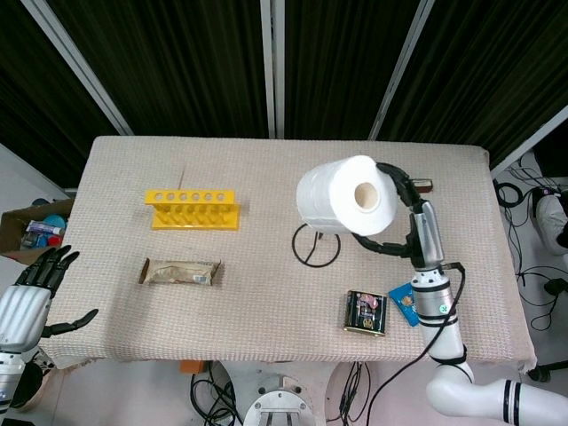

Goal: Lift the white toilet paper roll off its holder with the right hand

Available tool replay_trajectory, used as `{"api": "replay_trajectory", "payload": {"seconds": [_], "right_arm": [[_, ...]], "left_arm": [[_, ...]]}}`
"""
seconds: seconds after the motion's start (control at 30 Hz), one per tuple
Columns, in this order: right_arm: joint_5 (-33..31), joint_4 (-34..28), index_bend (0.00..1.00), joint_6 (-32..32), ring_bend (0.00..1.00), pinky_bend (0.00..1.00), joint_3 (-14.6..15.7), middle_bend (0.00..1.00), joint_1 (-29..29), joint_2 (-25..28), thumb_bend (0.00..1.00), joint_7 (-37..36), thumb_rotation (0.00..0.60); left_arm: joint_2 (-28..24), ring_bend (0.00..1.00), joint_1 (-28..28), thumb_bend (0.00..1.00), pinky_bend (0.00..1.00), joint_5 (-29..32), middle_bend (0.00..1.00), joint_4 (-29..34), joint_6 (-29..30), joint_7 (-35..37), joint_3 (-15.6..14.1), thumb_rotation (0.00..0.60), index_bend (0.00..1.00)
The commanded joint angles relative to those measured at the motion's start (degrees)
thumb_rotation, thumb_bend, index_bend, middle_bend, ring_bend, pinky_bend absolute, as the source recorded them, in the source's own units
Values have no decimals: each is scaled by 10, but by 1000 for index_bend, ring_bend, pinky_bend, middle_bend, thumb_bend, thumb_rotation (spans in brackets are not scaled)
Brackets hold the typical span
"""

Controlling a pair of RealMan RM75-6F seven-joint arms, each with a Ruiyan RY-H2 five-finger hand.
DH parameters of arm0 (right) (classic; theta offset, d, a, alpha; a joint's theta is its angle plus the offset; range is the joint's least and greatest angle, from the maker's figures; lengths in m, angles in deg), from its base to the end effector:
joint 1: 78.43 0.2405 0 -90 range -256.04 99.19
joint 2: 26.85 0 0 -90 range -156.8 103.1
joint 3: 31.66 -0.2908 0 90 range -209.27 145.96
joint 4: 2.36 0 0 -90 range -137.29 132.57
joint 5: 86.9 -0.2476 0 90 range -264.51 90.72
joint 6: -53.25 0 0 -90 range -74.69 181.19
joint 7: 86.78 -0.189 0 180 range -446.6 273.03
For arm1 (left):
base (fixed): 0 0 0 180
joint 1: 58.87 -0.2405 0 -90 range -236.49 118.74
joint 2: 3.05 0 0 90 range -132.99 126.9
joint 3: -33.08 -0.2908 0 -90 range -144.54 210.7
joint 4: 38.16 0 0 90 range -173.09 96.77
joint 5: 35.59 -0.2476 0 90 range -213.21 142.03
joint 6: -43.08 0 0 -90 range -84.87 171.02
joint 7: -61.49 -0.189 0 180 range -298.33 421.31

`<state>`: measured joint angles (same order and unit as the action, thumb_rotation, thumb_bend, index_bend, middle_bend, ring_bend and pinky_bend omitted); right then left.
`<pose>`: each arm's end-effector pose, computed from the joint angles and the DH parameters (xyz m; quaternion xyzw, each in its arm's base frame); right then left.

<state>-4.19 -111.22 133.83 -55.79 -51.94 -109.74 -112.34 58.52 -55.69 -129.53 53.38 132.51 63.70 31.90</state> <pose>-0.0925 -0.3586 0.0975 0.3795 -0.4918 0.7624 0.1813 -0.3481 0.2030 0.1472 -0.6313 -0.3611 -0.4000 0.5577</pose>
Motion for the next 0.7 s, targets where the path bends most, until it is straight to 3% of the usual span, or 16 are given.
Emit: {"api": "replay_trajectory", "payload": {"seconds": [0.03,0.2,0.37,0.5,0.7], "right_arm": [[67,-2,376,62,416,495,24,406,-42,27,224,-36,600],[51,65,377,83,416,495,60,405,-83,49,224,35,600],[-44,141,377,27,414,499,90,404,-98,34,227,99,600],[-89,199,377,-34,412,498,102,405,-87,7,225,92,600],[-100,293,372,-104,410,499,114,388,-60,-37,225,64,600]], "left_arm": [[0,57,0,149,217,0,48,-1,1,1,1,351,89],[1,57,2,149,217,1,48,-2,-3,2,1,351,89],[3,57,4,148,217,-1,48,-1,-6,-3,0,352,89],[4,57,5,148,217,-1,48,0,-6,-5,1,351,89],[4,57,6,149,217,1,48,0,-9,-5,1,352,89]]}}
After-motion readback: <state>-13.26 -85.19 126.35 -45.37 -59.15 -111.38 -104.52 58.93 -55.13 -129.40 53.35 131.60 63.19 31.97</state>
